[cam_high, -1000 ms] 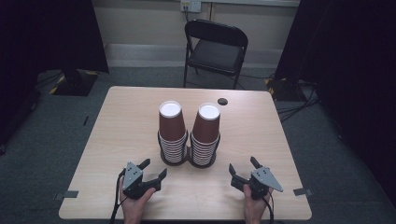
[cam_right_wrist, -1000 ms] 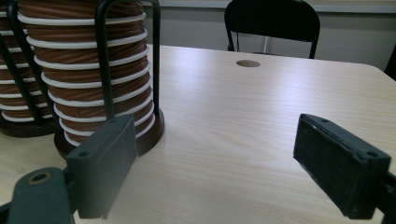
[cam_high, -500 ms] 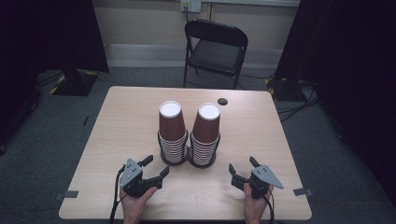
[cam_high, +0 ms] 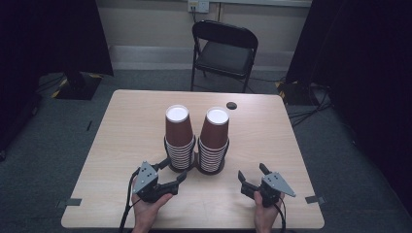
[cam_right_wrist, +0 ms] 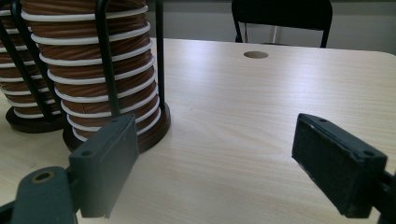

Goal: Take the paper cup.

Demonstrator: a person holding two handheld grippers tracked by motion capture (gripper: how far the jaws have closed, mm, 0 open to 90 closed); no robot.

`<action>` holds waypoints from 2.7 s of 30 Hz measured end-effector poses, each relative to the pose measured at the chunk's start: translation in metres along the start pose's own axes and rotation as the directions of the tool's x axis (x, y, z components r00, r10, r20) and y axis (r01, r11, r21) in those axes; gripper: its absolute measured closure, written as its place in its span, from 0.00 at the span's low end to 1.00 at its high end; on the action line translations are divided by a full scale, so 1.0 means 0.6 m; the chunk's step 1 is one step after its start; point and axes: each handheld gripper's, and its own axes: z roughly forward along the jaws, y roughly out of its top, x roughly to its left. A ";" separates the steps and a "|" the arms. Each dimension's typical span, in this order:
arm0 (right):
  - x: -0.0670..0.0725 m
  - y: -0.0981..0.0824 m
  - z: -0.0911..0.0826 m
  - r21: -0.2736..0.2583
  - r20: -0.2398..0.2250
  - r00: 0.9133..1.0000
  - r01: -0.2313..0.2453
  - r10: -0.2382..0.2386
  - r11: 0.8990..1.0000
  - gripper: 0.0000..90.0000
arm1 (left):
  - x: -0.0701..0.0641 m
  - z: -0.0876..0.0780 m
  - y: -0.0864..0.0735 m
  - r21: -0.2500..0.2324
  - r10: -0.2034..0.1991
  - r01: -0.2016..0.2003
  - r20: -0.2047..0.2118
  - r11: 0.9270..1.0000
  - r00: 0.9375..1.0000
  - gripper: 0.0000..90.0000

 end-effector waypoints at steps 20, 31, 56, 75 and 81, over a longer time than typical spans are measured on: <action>0.000 0.001 0.002 0.013 0.002 1.000 -0.001 0.001 1.000 0.16 | -0.025 0.044 0.067 -0.007 0.036 -0.036 0.036 0.999 0.999 0.20; 0.002 0.002 0.004 0.027 0.015 1.000 0.007 -0.007 1.000 0.16 | -0.032 0.061 0.097 -0.010 0.071 -0.071 0.043 0.997 0.997 0.20; 0.000 0.002 0.004 0.028 0.006 1.000 -0.004 0.003 1.000 0.17 | -0.053 0.105 0.187 -0.033 0.133 -0.132 0.045 0.991 0.990 0.18; 0.000 0.002 0.003 0.025 0.009 1.000 -0.005 0.005 1.000 0.17 | -0.056 0.144 0.234 -0.026 0.149 -0.149 0.007 0.989 0.989 0.18; 0.000 0.001 0.003 0.018 0.009 1.000 -0.003 0.003 1.000 0.17 | -0.055 0.167 0.238 0.013 0.145 -0.145 -0.019 0.989 0.989 0.19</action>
